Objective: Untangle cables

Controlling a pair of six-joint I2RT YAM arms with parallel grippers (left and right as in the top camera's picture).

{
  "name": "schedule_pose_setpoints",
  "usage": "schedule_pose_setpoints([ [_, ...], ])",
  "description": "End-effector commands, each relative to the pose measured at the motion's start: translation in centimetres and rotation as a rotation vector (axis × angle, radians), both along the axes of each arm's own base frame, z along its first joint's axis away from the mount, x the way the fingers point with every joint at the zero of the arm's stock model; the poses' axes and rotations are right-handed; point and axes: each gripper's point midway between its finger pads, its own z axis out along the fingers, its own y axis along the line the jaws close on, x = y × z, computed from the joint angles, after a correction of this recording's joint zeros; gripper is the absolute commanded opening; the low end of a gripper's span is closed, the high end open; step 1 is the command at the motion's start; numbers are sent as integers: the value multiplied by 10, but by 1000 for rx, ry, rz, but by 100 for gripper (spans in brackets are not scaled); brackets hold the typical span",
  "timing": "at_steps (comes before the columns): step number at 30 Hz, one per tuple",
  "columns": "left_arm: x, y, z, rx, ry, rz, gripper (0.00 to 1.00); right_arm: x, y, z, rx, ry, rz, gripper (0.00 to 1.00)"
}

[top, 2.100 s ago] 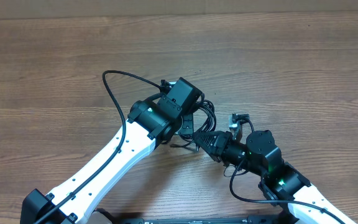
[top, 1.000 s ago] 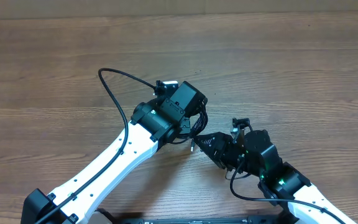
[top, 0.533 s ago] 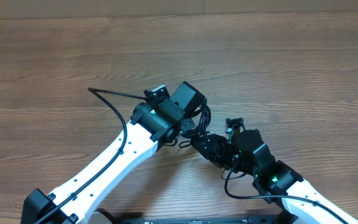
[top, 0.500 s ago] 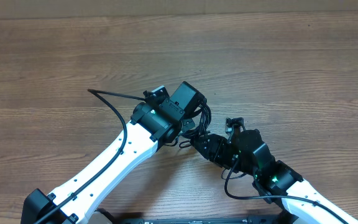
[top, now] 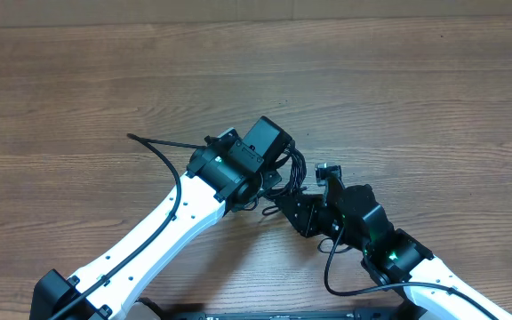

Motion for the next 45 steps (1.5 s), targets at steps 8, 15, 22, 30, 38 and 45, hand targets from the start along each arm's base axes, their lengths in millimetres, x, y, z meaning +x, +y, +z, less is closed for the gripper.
schedule_pose_setpoints([
  [8,16,16,5,137,-103,-78,4,-31,23,17,90,26,222,4],
  [15,19,21,6,192,-127,-140,4,-42,34,37,213,86,273,4],
  [22,8,5,2,149,-84,-310,4,-30,38,65,325,64,231,4],
  [30,0,-6,1,129,-72,-474,4,18,0,48,275,80,-24,4],
  [38,-27,-58,12,-103,-95,-860,4,42,-23,38,227,64,-180,4],
  [45,-65,-93,33,-340,-147,-1201,5,61,-55,14,139,97,-409,4],
])
